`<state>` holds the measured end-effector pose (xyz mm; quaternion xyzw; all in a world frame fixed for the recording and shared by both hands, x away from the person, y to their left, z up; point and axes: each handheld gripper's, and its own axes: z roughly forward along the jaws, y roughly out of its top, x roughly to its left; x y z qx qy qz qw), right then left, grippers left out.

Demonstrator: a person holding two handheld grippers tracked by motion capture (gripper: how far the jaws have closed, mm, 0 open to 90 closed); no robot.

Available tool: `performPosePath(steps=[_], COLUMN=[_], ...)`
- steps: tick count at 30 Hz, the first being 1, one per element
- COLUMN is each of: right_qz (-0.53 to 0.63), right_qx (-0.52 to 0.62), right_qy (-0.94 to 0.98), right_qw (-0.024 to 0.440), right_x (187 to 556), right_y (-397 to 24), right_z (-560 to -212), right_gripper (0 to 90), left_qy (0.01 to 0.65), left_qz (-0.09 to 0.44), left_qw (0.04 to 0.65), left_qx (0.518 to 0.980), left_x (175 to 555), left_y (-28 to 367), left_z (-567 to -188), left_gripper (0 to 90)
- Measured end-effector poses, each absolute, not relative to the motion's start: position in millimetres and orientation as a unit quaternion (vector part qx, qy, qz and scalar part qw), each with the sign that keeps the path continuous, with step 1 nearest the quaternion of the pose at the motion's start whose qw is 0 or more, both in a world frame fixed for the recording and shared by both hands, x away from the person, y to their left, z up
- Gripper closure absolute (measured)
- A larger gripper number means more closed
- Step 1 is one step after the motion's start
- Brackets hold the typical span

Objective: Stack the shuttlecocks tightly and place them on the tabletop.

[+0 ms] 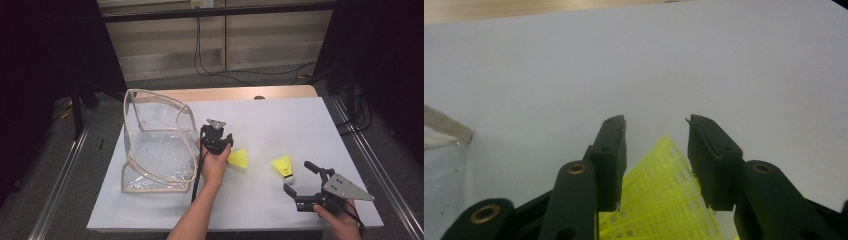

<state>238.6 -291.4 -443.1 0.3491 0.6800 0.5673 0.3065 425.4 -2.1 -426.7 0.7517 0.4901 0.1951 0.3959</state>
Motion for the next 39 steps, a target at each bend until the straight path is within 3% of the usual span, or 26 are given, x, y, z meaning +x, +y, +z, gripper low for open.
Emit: performPosePath(steps=[13,19,28,29,32,33,39], right_qz=[0.568,0.569,0.568,0.567,0.568,0.567,0.570], right_qx=[0.352,0.350,0.352,0.352,0.351,0.352,0.351], right_qy=[0.678,0.678,0.678,0.678,0.677,0.678,0.677], right_qw=[0.305,0.306,0.306,0.308,0.309,0.307,0.306], right_x=[239,239,239,239,239,239,239], right_y=[-292,-293,-294,-294,-294,-294,-292], right_z=[-443,-443,-444,-444,-443,-444,-443], right_gripper=[2.6,2.6,2.6,2.6,2.6,2.6,2.6], left_qy=[0.491,0.490,0.485,0.484,0.489,0.489,0.495], left_qz=[0.194,0.193,0.201,0.216,0.218,0.215,0.216], left_qw=[0.421,0.426,0.429,0.421,0.413,0.414,0.397], left_qx=[0.738,0.736,0.735,0.736,0.737,0.737,0.742], left_x=[433,437,439,438,433,432,419], left_y=[-1,-1,2,2,2,2,3], left_z=[-429,-430,-421,-420,-417,-417,-419], left_gripper=[77.0,90.0,90.0,88.0,61.6,57.6,57.2])
